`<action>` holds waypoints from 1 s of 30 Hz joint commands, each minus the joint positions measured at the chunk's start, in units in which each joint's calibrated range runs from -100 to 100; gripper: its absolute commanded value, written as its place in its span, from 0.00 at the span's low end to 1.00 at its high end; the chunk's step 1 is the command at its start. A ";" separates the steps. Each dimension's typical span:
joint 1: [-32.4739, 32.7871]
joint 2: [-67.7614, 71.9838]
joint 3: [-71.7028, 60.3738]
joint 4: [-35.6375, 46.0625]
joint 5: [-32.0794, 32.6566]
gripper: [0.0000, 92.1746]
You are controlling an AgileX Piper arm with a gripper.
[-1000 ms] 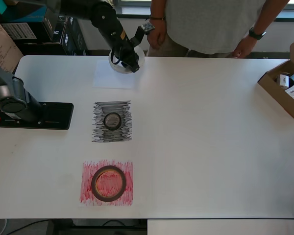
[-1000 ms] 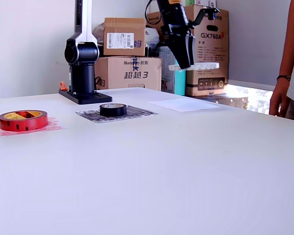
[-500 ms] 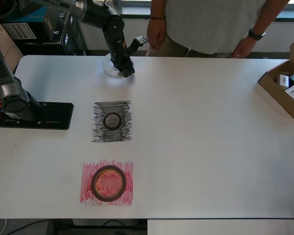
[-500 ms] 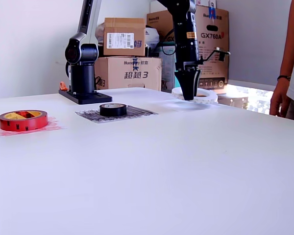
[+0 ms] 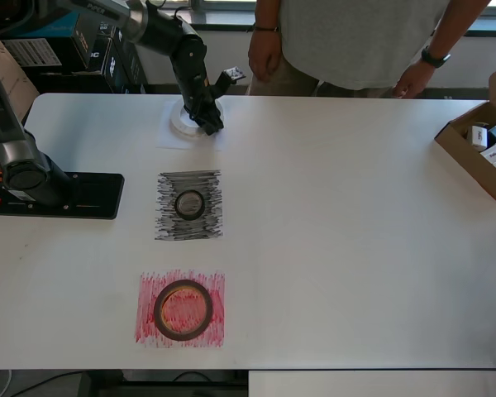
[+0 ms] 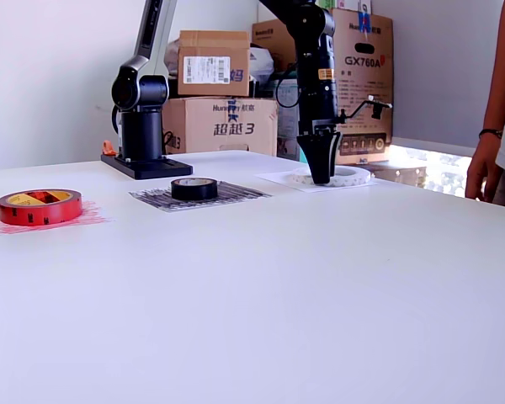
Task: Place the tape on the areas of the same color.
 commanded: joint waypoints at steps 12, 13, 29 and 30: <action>0.34 -7.80 1.08 6.90 -0.35 0.00; 0.57 -8.92 1.17 6.98 -0.35 0.00; 0.10 -11.35 1.17 7.15 -0.35 0.00; 0.10 -11.35 1.17 6.98 -0.35 0.00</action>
